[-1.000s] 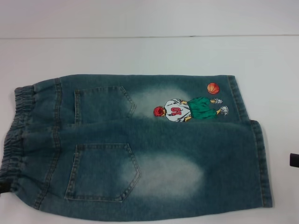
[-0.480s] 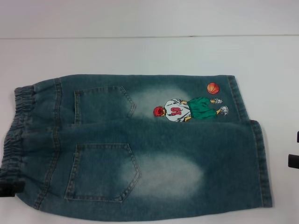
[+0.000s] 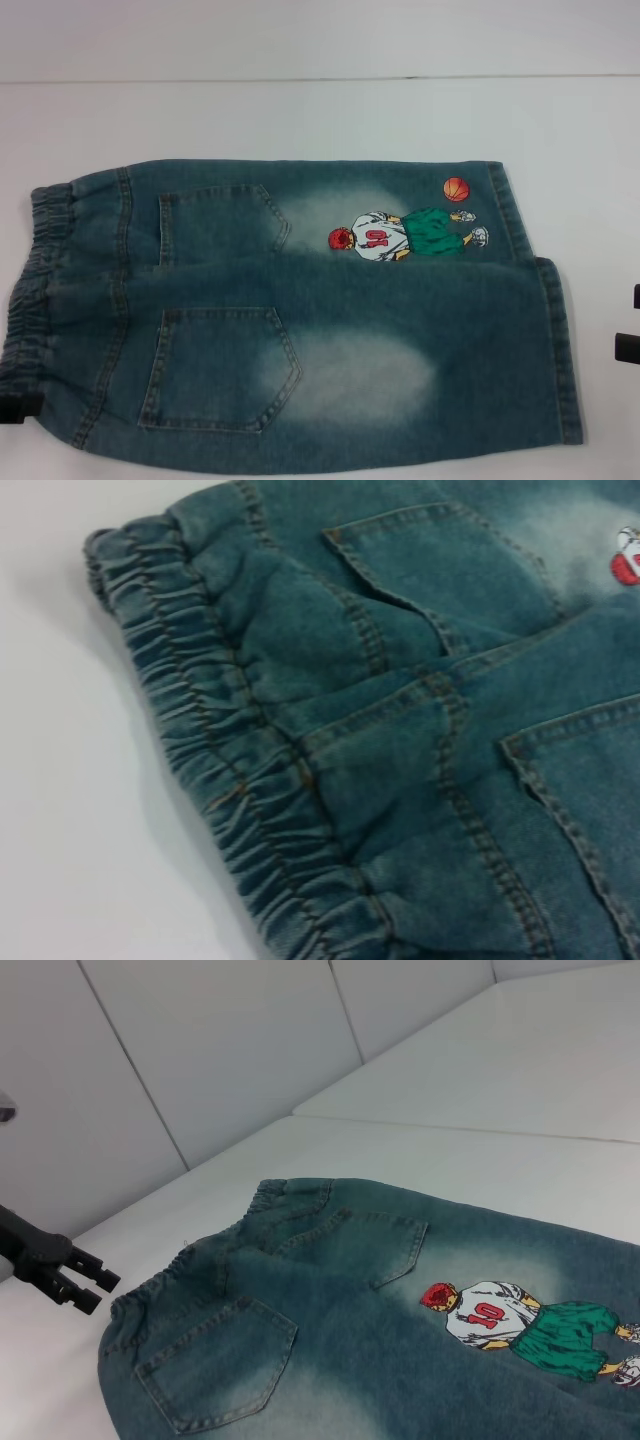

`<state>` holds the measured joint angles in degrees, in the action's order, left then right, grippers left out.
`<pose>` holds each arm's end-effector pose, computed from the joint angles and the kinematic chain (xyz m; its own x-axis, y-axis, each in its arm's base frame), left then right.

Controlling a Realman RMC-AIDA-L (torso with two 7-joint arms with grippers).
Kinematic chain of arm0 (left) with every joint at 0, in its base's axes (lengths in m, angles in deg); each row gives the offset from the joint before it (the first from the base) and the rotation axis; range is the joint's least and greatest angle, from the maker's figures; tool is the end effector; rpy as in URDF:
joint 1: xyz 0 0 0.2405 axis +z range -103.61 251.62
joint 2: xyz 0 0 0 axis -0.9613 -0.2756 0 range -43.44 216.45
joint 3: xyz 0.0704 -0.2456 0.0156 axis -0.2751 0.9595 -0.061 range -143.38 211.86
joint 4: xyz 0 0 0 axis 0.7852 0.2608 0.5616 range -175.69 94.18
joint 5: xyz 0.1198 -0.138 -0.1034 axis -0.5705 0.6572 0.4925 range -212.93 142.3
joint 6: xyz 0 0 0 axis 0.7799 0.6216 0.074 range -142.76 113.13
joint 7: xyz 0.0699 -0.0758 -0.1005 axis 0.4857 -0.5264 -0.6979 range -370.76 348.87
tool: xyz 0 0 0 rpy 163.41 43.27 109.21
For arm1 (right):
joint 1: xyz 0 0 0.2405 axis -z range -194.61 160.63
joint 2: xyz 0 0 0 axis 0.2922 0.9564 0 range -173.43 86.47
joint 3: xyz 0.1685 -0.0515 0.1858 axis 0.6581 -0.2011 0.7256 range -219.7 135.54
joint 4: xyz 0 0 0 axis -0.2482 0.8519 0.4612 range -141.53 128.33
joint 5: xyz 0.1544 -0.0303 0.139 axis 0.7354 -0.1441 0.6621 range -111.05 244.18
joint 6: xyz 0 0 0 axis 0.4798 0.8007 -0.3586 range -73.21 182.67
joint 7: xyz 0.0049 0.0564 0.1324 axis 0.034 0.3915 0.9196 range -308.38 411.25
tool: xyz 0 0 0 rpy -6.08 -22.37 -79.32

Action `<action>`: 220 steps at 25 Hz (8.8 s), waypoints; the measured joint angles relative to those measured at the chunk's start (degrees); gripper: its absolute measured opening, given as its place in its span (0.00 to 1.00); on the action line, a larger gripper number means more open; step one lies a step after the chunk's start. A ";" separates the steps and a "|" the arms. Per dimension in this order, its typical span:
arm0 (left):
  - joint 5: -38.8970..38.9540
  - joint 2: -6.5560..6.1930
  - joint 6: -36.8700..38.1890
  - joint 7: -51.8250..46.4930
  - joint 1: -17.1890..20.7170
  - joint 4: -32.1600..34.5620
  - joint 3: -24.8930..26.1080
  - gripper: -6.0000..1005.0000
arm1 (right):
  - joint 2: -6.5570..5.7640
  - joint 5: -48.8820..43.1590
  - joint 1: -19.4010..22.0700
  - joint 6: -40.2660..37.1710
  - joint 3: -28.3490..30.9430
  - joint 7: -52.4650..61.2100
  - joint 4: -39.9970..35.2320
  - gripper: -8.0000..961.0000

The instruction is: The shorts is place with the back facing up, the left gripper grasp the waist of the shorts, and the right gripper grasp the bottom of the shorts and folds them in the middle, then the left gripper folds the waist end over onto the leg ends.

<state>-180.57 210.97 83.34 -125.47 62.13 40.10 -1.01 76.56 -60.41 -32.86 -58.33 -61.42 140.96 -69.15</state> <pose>-0.3407 0.2388 0.0880 0.5424 0.8212 0.1775 0.7973 -0.4366 -0.4168 0.3231 0.2299 0.0924 0.7129 -0.5096 -0.4818 -0.6483 -0.7409 -0.1755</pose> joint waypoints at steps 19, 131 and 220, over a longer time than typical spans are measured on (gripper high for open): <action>-3.68 -0.22 -2.08 -2.80 -1.75 -2.41 -1.27 0.90 | -0.09 -0.11 -0.21 0.14 -0.61 -0.13 0.68 0.95; 4.82 -0.02 1.76 -0.42 -0.17 0.61 -1.82 0.06 | -2.19 -16.55 -6.80 9.63 -11.79 30.26 13.52 0.94; 7.19 -0.10 2.83 -0.73 -1.98 -2.03 -2.19 0.06 | -3.65 -19.24 -6.41 8.84 -6.46 35.90 10.54 0.37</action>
<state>-173.39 210.87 86.18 -126.20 60.15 38.07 -3.20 72.91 -79.65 -39.27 -49.49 -67.88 176.86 -58.61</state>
